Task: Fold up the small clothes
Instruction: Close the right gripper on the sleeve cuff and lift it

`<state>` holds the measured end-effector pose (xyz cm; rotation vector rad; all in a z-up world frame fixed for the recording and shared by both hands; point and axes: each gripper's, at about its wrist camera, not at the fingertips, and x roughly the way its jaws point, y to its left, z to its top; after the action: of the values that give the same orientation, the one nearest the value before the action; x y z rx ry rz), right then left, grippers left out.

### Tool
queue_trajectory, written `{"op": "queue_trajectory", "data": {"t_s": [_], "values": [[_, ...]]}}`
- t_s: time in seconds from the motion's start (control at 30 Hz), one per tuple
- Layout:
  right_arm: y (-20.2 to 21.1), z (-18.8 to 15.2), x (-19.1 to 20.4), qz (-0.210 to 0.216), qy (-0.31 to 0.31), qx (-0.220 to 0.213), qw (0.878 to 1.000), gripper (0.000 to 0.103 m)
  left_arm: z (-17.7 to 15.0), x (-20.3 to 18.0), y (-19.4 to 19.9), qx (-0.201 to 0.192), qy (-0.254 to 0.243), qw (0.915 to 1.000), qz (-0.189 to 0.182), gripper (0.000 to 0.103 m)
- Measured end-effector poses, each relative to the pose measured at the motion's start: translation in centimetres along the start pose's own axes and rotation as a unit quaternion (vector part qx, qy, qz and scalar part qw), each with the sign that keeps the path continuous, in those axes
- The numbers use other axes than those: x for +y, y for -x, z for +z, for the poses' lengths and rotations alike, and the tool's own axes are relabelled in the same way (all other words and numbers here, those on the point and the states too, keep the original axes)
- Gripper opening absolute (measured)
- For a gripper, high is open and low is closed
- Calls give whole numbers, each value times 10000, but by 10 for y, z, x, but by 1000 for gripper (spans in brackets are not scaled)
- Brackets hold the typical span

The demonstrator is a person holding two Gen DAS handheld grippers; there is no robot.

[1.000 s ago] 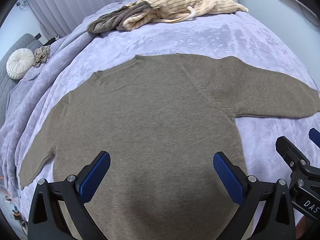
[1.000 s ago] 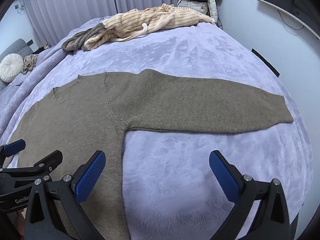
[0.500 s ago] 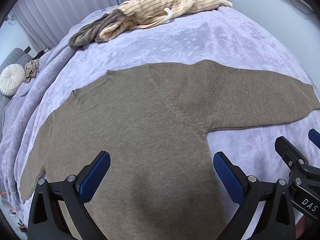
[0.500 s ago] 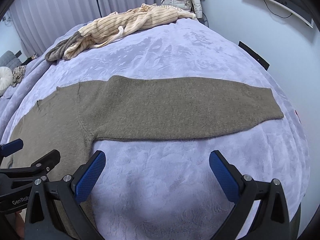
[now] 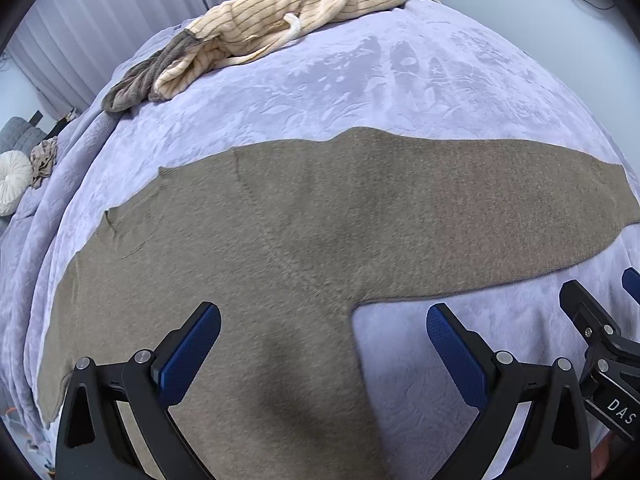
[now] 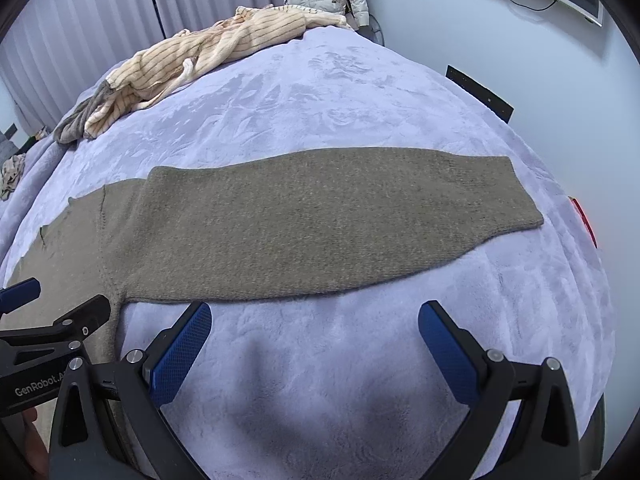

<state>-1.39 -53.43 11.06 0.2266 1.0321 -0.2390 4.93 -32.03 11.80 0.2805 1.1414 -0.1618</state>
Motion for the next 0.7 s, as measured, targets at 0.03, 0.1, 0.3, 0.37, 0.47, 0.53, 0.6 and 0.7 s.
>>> {"op": "queue_trajectory", "data": {"t_s": [0.03, 0.1, 0.3, 0.37, 0.47, 0.53, 0.6, 0.7], "values": [[-2, 1, -4, -26, -34, 5, 10000, 103, 2, -5, -1, -5, -32, 10000, -12, 103], [-5, 2, -14, -81, -101, 20, 9999, 103, 5, -12, -3, -11, -89, 10000, -24, 103], [-17, 10, -50, -179, -453, 60, 9988, 103, 19, -34, -10, 22, -205, 9997, -112, 103], [-23, 14, -68, -202, -675, 103, 9975, 103, 22, -41, -12, 46, -209, 9997, -143, 103], [-34, 22, -90, -194, -908, 139, 9956, 103, 26, -50, -15, 74, -224, 9996, -177, 103], [-40, 29, -101, -80, -1009, 124, 9948, 103, 27, -56, -17, 95, -242, 9995, -190, 103], [-47, 37, -106, 46, -1058, 85, 9943, 103, 27, -60, -19, 114, -237, 9994, -204, 103], [-60, 52, -112, 235, -1138, -8, 9932, 103, 28, -62, -22, 158, -206, 9994, -221, 103]]}}
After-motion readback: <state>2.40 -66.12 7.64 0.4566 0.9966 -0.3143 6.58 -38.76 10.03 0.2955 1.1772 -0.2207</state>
